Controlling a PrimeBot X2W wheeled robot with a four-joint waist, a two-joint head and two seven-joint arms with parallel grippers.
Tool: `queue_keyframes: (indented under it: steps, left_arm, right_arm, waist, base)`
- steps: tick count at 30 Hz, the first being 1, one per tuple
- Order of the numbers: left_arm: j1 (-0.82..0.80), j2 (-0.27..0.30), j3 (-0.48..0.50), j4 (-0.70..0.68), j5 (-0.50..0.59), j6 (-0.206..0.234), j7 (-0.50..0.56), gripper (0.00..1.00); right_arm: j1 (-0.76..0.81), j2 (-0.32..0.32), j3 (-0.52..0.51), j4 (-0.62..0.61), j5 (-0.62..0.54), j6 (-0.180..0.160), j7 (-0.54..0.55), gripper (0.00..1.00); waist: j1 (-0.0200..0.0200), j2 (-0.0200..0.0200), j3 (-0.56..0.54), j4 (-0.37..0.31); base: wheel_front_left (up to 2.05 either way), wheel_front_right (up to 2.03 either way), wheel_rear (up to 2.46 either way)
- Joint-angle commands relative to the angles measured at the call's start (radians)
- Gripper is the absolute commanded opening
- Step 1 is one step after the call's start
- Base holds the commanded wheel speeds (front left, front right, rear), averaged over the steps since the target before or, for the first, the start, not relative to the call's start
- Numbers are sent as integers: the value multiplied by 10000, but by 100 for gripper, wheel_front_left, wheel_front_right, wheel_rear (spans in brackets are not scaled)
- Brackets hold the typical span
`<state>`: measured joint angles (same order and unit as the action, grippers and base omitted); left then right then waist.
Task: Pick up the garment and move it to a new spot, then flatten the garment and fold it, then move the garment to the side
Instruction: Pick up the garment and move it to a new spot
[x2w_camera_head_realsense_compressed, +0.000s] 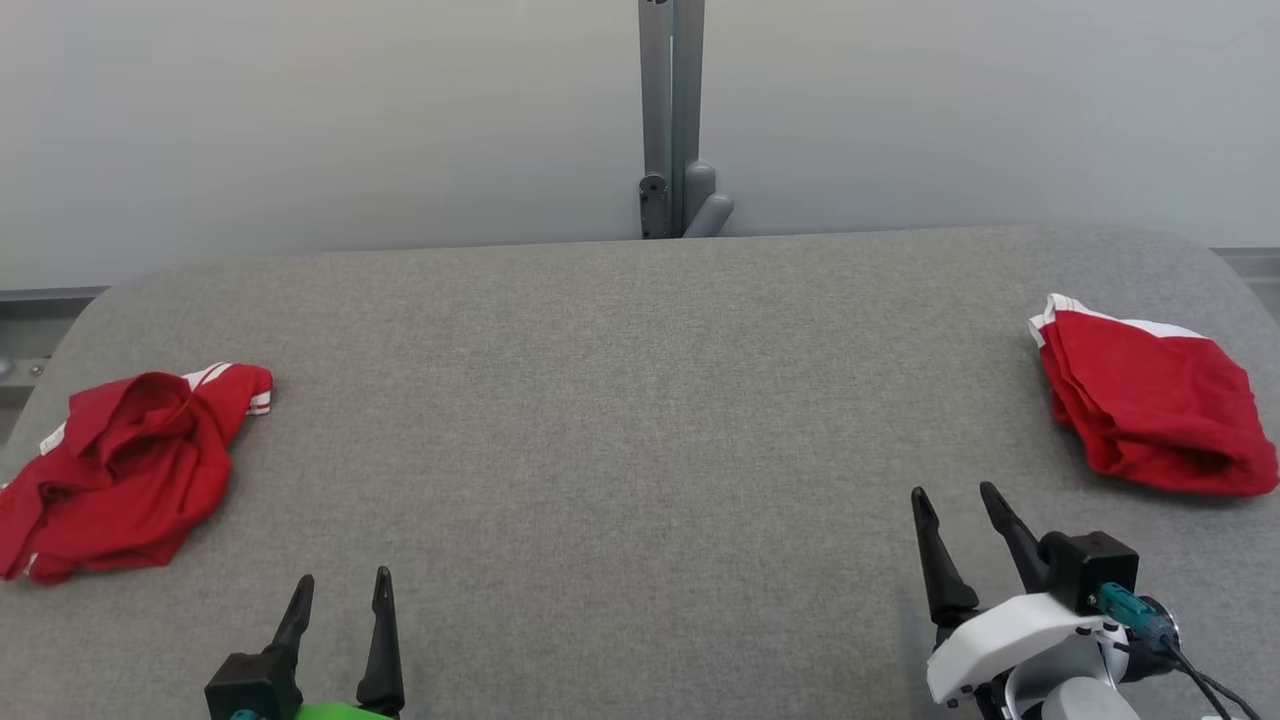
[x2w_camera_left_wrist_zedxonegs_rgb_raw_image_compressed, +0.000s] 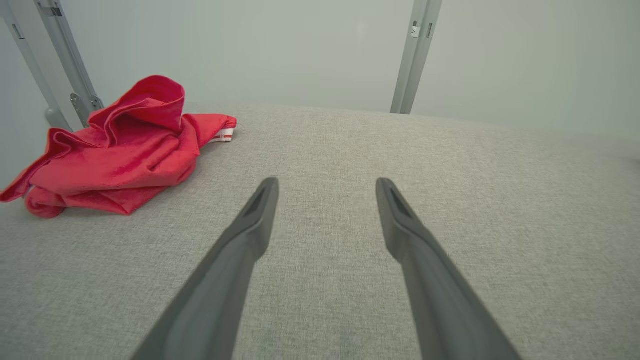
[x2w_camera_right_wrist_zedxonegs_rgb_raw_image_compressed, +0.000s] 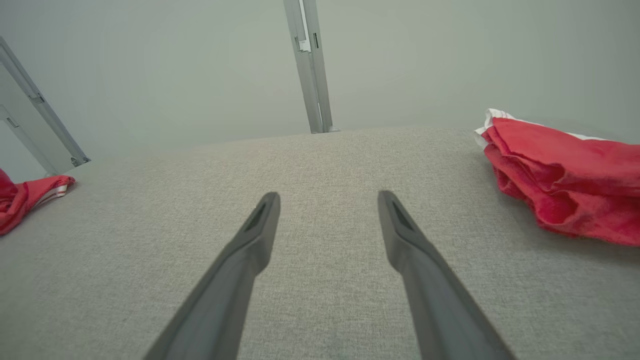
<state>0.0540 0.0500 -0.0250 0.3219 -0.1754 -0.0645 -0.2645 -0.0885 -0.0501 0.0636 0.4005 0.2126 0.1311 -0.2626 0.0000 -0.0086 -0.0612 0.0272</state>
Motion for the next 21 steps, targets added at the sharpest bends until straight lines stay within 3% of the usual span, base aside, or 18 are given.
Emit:
queue_keyframes:
  steps: [1,7,12,14,21]
  left_arm:
    - [-81,18,-8,5,-59,85,8,100]
    - [-228,23,38,197,-125,226,8,100]
    - [-106,24,353,302,92,223,8,100]
    - [-114,26,584,350,199,193,8,100]
    - [61,21,1057,528,186,197,8,100]
  right_arm:
    - [14,-20,80,-127,-133,-8,-29,100]
    - [-85,-19,414,-335,-20,-8,-29,100]
    - [-196,-31,900,-376,64,-8,-29,100]
    - [-224,-22,1056,-395,58,-8,-29,100]
    - [-379,-26,1490,-292,195,-8,-29,100]
  waist:
    - [0,86,147,261]
    - [0,86,336,1153]
    - [0,86,416,2410]
    - [0,86,446,3266]
    - [0,86,567,4884]
  base:
    - [0,0,0]
    - [0,0,0]
    - [0,0,0]
    - [0,0,0]
    - [0,0,0]
